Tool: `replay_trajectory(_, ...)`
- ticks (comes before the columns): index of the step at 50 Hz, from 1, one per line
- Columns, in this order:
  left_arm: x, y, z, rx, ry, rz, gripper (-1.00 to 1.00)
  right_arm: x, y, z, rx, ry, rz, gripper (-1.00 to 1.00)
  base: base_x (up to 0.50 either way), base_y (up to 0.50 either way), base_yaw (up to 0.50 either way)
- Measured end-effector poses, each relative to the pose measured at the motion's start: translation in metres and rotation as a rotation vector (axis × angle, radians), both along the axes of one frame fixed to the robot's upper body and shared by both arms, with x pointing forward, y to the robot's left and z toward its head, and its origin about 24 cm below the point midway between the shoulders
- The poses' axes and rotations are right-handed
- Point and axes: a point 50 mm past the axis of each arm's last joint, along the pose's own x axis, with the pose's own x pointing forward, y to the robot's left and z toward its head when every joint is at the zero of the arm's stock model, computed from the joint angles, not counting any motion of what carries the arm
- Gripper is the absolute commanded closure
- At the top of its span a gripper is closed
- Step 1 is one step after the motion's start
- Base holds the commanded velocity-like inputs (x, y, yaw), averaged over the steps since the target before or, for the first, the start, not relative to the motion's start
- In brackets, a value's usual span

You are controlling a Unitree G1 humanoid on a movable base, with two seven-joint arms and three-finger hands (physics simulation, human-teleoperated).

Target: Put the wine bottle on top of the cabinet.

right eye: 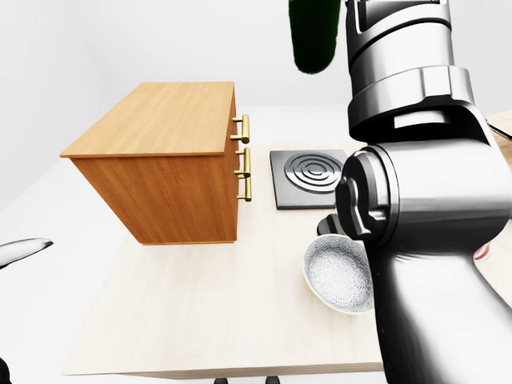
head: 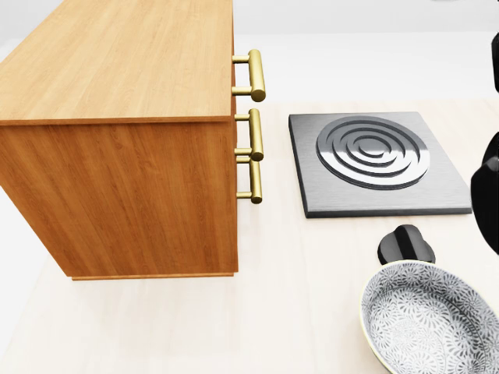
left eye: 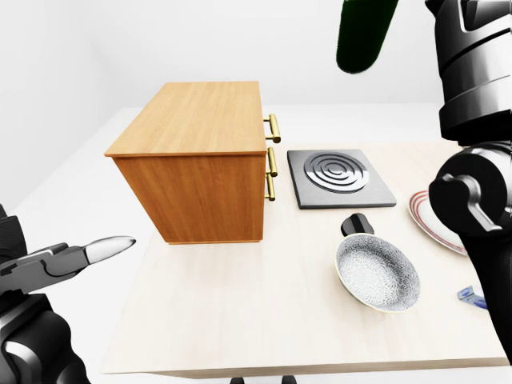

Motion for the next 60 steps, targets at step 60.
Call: replay_trajectory(60, -0.004, -0.001, 0.005, 0.019, -0.027, 0.007, -1.00, -0.008, 0.082, 0.003, 0.154, 0.129, 0.548, 0.94, 0.00, 0.00, 0.00)
